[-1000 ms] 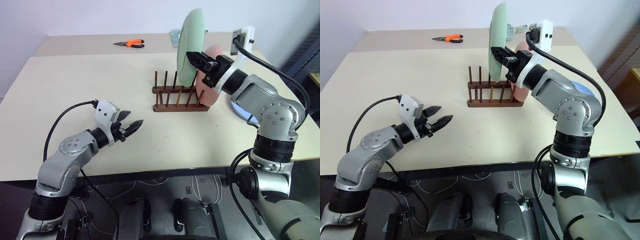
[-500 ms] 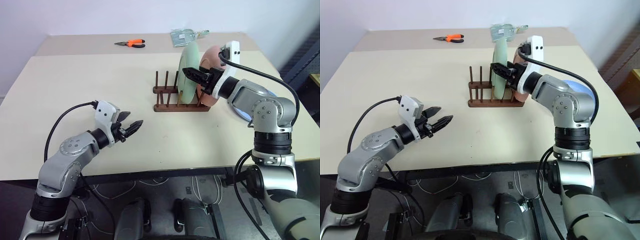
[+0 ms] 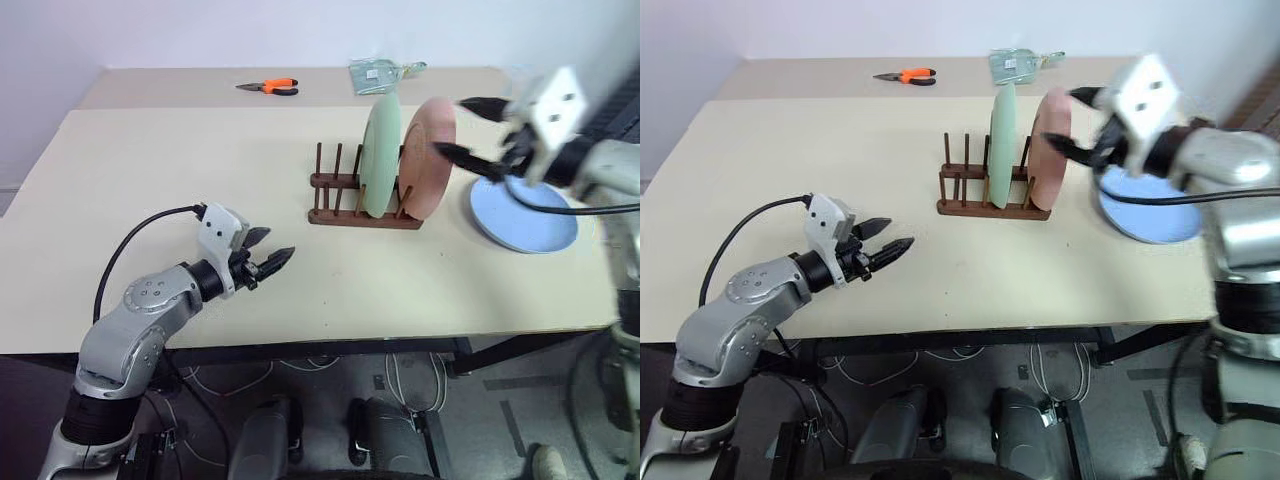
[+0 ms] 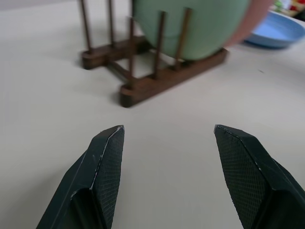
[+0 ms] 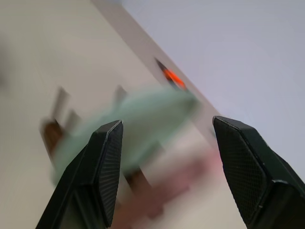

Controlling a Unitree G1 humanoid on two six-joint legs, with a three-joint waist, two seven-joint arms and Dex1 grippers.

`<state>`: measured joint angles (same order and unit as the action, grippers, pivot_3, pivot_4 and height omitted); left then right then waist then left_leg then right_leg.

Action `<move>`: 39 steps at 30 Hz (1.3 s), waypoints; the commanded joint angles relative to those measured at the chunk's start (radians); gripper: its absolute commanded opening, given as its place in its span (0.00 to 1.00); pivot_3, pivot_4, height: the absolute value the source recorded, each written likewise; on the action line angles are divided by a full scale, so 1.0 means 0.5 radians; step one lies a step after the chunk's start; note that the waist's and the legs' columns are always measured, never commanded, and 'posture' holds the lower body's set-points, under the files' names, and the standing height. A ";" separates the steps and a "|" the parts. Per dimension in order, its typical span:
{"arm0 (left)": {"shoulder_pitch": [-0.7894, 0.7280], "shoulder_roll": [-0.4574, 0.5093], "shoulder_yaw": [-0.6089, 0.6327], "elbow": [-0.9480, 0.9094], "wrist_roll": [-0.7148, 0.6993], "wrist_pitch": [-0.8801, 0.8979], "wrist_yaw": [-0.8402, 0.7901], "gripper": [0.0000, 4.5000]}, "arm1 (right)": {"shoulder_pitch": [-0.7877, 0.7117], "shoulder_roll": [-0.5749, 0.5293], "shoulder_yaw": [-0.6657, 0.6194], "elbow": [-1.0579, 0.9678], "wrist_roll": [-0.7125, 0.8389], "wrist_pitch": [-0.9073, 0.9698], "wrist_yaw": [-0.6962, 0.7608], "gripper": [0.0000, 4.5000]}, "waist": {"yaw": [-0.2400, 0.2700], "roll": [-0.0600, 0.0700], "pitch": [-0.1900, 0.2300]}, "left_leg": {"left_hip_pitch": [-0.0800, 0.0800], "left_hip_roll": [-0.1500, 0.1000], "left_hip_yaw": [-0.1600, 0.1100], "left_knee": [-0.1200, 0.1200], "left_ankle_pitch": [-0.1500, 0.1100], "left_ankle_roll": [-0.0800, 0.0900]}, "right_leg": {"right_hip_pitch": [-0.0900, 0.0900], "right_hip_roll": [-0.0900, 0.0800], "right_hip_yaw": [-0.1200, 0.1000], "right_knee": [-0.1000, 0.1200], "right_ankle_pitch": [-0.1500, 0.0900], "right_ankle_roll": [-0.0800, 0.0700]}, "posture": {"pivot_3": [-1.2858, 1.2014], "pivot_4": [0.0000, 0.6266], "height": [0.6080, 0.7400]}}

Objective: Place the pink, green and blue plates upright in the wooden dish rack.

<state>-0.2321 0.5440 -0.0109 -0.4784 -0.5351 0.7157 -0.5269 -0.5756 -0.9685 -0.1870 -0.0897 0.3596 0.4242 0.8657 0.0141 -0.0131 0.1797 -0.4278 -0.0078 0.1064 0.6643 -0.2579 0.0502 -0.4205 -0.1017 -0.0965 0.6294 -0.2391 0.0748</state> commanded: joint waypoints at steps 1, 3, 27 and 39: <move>-0.067 -0.044 -0.064 -0.076 -0.056 -0.005 -0.072 0.69 | 0.322 -0.138 -0.056 0.013 -0.100 0.000 0.092 0.67 | -0.001 0.000 0.000 | 0.000 0.000 0.000 0.000 0.000 0.000 | 0.000 -0.001 0.000 0.000 0.000 0.000 | 0.52 0.24 1.00; -0.106 -0.072 -0.093 -0.062 -0.063 0.002 -0.096 0.69 | 0.460 -0.148 0.017 0.093 -0.236 -0.067 0.039 0.67 | -0.009 0.002 -0.001 | 0.001 0.000 0.000 0.000 0.000 0.000 | 0.001 -0.001 0.000 0.000 0.000 0.000 | 0.52 0.24 1.00; -0.091 -0.071 -0.113 -0.076 0.018 -0.003 -0.035 0.69 | -0.188 0.238 0.365 1.160 -1.026 -0.905 -0.816 0.01 | -0.022 0.018 0.003 | 0.004 0.001 0.001 0.005 0.001 -0.001 | 0.005 0.005 0.002 0.002 0.000 0.002 | 0.52 0.24 1.00; -0.122 -0.076 -0.104 0.058 0.122 -0.104 -0.047 0.69 | -0.699 0.779 0.052 -0.221 0.416 0.150 -0.565 0.01 | -0.045 0.026 0.006 | 0.004 0.005 -0.001 0.003 0.003 -0.004 | 0.003 0.008 0.002 0.003 0.000 0.000 | 0.52 0.24 1.00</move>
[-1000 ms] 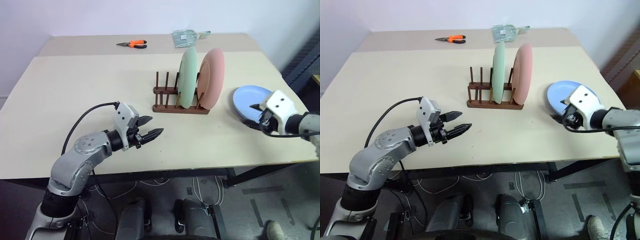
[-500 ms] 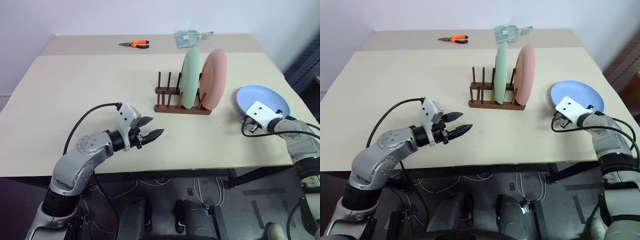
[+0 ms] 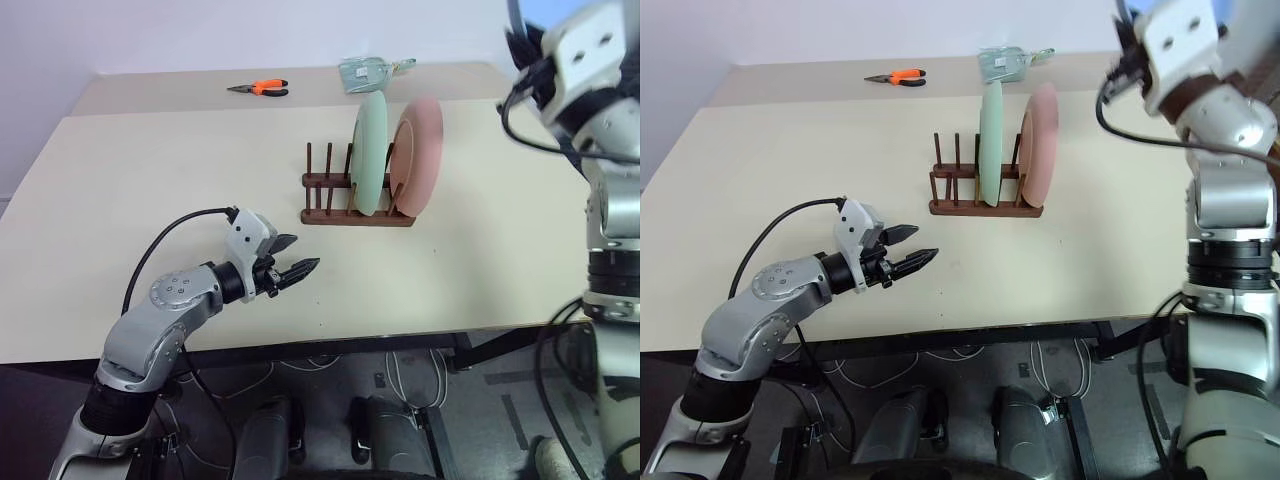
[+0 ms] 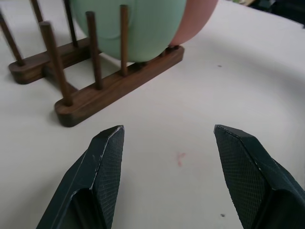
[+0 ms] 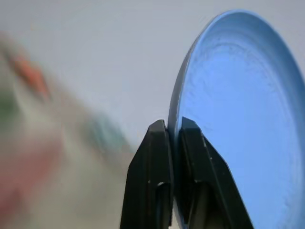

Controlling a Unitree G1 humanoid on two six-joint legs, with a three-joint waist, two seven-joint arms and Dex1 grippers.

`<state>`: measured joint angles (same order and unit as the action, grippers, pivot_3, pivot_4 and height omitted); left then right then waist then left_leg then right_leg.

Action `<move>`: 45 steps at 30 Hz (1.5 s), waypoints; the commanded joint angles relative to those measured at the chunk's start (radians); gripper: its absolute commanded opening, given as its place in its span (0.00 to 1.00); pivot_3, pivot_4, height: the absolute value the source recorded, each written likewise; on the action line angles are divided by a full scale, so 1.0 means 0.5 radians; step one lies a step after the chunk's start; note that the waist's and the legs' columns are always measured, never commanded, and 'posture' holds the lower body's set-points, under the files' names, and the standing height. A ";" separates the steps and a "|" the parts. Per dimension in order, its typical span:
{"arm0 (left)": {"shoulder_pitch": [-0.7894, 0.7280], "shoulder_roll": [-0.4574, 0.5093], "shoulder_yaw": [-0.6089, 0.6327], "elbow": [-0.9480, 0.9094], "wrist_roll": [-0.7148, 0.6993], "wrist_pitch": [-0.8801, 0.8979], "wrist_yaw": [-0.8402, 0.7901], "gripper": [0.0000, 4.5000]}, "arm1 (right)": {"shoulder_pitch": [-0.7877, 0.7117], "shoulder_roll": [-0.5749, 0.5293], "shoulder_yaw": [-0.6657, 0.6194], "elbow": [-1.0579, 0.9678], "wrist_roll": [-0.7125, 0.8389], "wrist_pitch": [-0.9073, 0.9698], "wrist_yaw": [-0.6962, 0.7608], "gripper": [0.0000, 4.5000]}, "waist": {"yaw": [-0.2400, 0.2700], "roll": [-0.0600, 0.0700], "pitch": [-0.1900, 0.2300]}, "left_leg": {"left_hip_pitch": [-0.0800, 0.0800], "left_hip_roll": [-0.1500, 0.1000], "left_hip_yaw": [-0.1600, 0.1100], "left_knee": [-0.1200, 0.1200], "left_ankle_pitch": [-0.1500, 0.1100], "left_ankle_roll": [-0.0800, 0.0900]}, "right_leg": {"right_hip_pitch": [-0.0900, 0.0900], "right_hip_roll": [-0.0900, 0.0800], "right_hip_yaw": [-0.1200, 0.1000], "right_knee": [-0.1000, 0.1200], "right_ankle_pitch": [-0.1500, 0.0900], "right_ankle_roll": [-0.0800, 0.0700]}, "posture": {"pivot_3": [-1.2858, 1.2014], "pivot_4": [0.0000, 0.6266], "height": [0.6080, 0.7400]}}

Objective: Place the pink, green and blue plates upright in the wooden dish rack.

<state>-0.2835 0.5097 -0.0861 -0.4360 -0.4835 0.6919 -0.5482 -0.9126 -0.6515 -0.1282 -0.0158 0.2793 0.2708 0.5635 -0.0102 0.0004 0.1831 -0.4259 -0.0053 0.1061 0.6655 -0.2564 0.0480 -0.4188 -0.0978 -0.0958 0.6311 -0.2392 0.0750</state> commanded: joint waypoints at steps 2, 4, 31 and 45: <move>-0.017 -0.013 0.052 -0.023 0.026 -0.065 0.000 0.69 | -0.046 0.307 -0.104 -0.529 0.911 0.717 -0.064 0.01 | 0.002 -0.001 0.000 | -0.001 0.000 -0.002 0.000 -0.001 0.001 | 0.000 -0.001 -0.001 0.000 0.000 0.000 | 0.52 0.24 1.00; -0.008 -0.014 0.063 -0.018 0.036 -0.072 0.004 0.69 | -0.110 0.535 -0.168 -0.566 1.217 0.941 -0.355 0.01 | -0.001 -0.001 0.000 | -0.001 0.000 -0.002 0.000 -0.001 0.001 | -0.001 -0.002 -0.001 0.001 0.000 0.000 | 0.52 0.24 1.00; 0.041 -0.013 0.121 -0.062 0.038 -0.053 0.014 0.69 | -0.128 1.150 -0.238 0.050 1.543 1.298 -1.372 0.01 | -0.015 0.000 -0.001 | -0.004 -0.002 0.002 -0.001 -0.001 0.002 | -0.007 -0.001 0.001 0.004 0.001 -0.001 | 0.52 0.24 1.00; 0.054 -0.022 0.124 -0.073 0.031 -0.054 0.024 0.69 | -0.321 1.079 -0.227 -0.153 1.450 1.228 -1.218 0.01 | -0.018 0.001 -0.001 | -0.006 -0.001 0.004 -0.002 -0.001 0.002 | -0.011 0.000 0.002 0.004 0.001 -0.001 | 0.52 0.24 1.00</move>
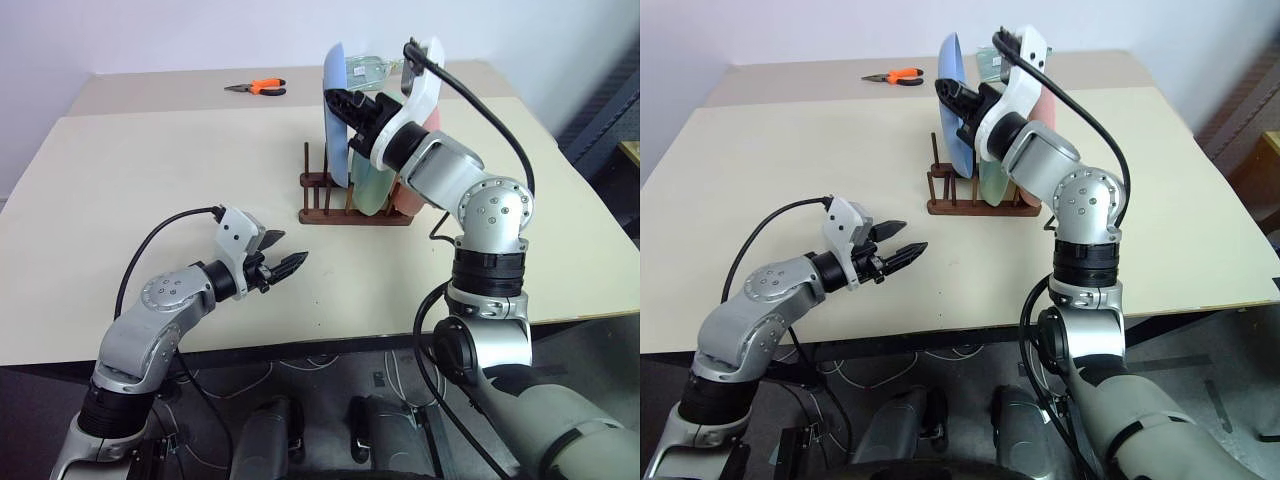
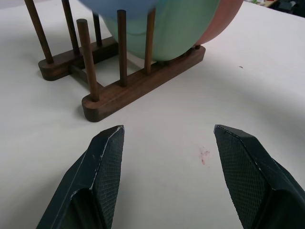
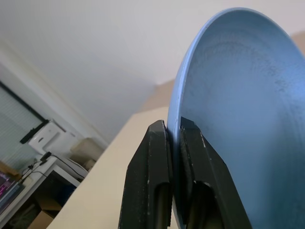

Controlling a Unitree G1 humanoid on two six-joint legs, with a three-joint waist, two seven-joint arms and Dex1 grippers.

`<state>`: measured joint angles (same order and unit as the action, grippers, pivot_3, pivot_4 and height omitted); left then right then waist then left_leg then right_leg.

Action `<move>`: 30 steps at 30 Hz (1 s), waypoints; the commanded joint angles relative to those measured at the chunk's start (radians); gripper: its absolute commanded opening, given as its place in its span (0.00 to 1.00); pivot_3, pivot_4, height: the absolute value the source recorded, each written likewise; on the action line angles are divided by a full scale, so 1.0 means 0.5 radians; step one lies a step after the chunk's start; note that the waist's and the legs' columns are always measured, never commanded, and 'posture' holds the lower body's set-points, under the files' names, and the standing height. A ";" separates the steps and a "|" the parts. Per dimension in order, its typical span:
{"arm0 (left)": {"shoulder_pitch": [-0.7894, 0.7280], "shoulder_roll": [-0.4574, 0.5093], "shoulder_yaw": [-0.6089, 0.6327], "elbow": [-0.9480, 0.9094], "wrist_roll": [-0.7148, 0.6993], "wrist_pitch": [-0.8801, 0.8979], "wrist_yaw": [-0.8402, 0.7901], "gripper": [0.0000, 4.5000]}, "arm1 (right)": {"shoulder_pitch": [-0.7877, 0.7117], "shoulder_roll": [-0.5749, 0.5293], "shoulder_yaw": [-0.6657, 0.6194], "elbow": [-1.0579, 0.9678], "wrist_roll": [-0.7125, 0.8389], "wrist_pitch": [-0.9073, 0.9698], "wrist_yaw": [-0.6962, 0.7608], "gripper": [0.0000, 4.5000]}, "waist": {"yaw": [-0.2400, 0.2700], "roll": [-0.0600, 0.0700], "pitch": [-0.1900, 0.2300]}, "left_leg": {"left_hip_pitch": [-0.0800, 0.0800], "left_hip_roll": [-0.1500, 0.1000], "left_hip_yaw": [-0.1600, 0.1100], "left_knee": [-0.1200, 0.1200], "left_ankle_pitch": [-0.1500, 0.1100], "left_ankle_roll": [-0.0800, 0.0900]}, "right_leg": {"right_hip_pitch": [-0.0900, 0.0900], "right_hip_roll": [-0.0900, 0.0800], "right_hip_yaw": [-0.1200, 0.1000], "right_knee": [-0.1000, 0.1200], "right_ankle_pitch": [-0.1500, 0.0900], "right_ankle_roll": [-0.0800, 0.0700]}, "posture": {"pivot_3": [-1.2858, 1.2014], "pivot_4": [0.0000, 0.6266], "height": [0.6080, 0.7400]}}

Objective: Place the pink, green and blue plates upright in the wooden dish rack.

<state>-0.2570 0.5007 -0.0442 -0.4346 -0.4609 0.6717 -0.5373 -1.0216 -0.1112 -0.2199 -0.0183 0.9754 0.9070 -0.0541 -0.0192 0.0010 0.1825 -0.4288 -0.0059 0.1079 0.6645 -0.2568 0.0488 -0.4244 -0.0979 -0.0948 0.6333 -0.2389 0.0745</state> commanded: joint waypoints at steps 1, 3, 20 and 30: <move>-0.002 -0.004 0.036 -0.073 -0.013 -0.015 -0.001 0.69 | -0.121 0.007 -0.055 -0.164 0.079 -0.041 0.012 0.01 | 0.001 0.000 0.000 | 0.000 0.000 0.000 0.000 0.000 0.000 | 0.000 0.000 0.000 0.000 0.000 0.000 | 0.52 0.24 1.00; -0.005 -0.005 0.032 -0.071 -0.011 -0.016 -0.003 0.69 | -0.137 0.021 -0.069 -0.181 0.108 -0.031 -0.002 0.01 | 0.005 0.000 0.000 | 0.000 0.000 0.000 0.000 0.000 0.000 | 0.000 0.000 0.000 0.000 0.000 0.000 | 0.52 0.24 1.00; -0.003 -0.011 0.035 -0.079 -0.013 -0.004 0.009 0.69 | 0.008 0.181 -0.115 0.196 0.039 -0.050 -0.192 0.01 | 0.001 0.000 0.000 | -0.001 0.000 0.000 0.000 0.000 0.000 | 0.000 0.000 0.000 -0.001 0.000 0.000 | 0.52 0.24 1.00; 0.029 -0.006 0.061 -0.125 -0.038 0.022 0.030 0.69 | 0.059 -0.367 0.717 -0.150 -0.874 -0.527 0.616 0.63 | 0.003 0.000 0.000 | -0.003 0.000 0.000 0.000 0.000 0.001 | -0.003 0.000 0.000 -0.001 0.000 0.000 | 0.52 0.24 1.00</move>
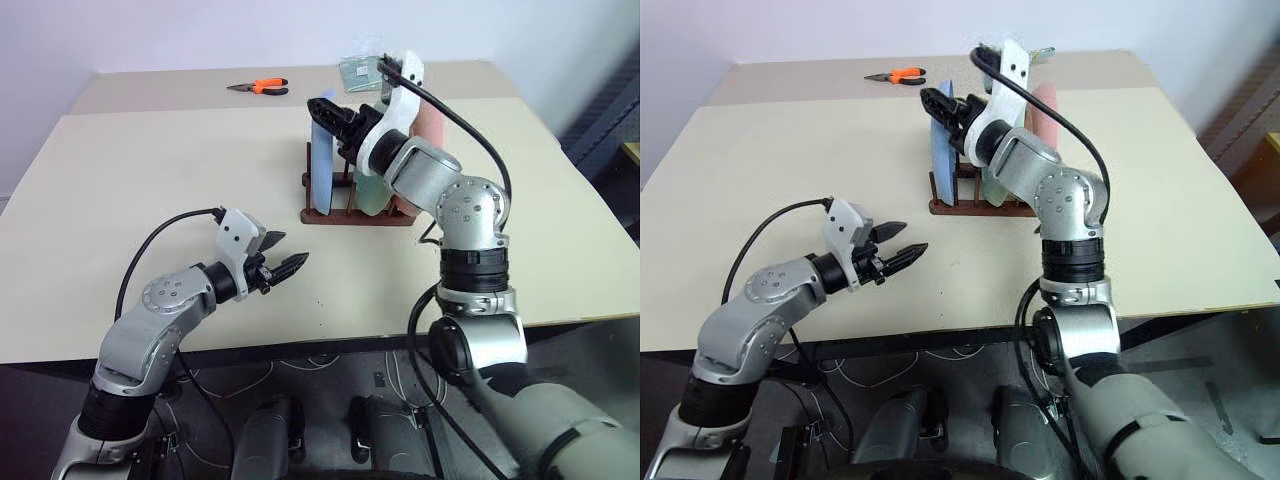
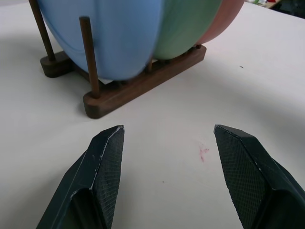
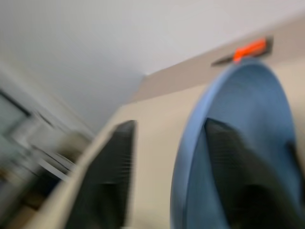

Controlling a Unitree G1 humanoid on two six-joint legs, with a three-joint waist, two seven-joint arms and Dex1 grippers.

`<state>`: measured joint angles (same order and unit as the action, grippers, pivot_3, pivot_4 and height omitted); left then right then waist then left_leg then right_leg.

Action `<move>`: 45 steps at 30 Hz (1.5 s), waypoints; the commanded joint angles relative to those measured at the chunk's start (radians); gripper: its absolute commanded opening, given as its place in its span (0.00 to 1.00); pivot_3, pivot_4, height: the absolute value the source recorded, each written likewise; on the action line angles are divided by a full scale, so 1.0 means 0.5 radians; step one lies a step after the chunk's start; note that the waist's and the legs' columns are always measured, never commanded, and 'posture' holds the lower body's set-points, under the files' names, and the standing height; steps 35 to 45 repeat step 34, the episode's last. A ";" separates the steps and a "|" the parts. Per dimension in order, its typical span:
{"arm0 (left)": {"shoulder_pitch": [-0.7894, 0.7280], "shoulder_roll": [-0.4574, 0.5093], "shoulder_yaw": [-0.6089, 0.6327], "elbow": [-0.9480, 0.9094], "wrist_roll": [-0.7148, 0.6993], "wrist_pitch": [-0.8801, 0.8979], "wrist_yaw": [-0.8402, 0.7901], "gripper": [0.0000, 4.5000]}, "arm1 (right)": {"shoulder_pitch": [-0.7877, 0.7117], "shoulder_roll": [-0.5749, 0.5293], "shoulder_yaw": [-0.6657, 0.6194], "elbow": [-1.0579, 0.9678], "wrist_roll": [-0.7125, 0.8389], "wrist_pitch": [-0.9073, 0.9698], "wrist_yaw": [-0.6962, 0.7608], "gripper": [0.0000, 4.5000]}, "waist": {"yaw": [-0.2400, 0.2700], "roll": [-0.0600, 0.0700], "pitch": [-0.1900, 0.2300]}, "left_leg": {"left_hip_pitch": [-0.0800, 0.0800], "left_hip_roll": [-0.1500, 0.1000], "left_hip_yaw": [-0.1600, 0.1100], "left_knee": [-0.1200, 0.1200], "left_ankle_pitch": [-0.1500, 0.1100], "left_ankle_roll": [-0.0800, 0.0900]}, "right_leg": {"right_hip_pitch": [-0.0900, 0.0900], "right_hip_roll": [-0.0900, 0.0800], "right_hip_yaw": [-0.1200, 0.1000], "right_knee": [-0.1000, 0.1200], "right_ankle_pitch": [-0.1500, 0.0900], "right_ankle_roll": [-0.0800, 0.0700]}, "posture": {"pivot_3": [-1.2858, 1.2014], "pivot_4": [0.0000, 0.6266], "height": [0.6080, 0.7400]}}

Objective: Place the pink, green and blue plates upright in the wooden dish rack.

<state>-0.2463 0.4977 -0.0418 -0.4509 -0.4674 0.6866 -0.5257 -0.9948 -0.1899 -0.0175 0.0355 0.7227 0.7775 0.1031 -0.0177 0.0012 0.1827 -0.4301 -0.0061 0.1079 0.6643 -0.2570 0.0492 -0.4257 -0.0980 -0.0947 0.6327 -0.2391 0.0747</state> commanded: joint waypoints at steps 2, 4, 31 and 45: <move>0.025 0.001 0.066 -0.105 -0.025 -0.004 0.016 0.69 | 0.052 -0.407 0.442 -0.345 -0.600 -0.441 0.455 0.63 | 0.002 -0.001 0.000 | 0.000 0.000 0.000 0.000 0.000 0.000 | 0.000 0.000 0.000 0.000 0.000 0.000 | 0.52 0.24 1.00; 0.048 0.005 0.087 -0.113 -0.018 -0.008 0.028 0.69 | 0.128 -0.556 0.410 -0.450 -0.638 -0.547 0.625 0.63 | 0.011 -0.001 -0.001 | 0.000 0.000 0.000 0.000 0.000 0.000 | 0.000 0.000 0.000 -0.001 0.000 0.000 | 0.52 0.24 1.00; 0.409 0.304 0.406 0.263 0.125 -0.333 -0.217 0.69 | 1.664 -1.359 -0.592 -0.320 -0.454 -0.745 1.597 0.63 | 0.055 -0.002 0.001 | 0.003 0.000 -0.001 -0.001 -0.008 0.000 | 0.003 -0.012 -0.002 -0.007 -0.001 -0.003 | 0.52 0.24 1.00; 0.402 0.285 0.395 0.253 0.130 -0.337 -0.201 0.69 | 1.631 -1.332 -0.541 -0.207 -0.520 -0.808 1.592 0.63 | 0.056 -0.002 0.001 | 0.003 0.000 -0.001 -0.001 -0.008 0.001 | 0.003 -0.012 -0.002 -0.007 -0.001 -0.003 | 0.52 0.24 1.00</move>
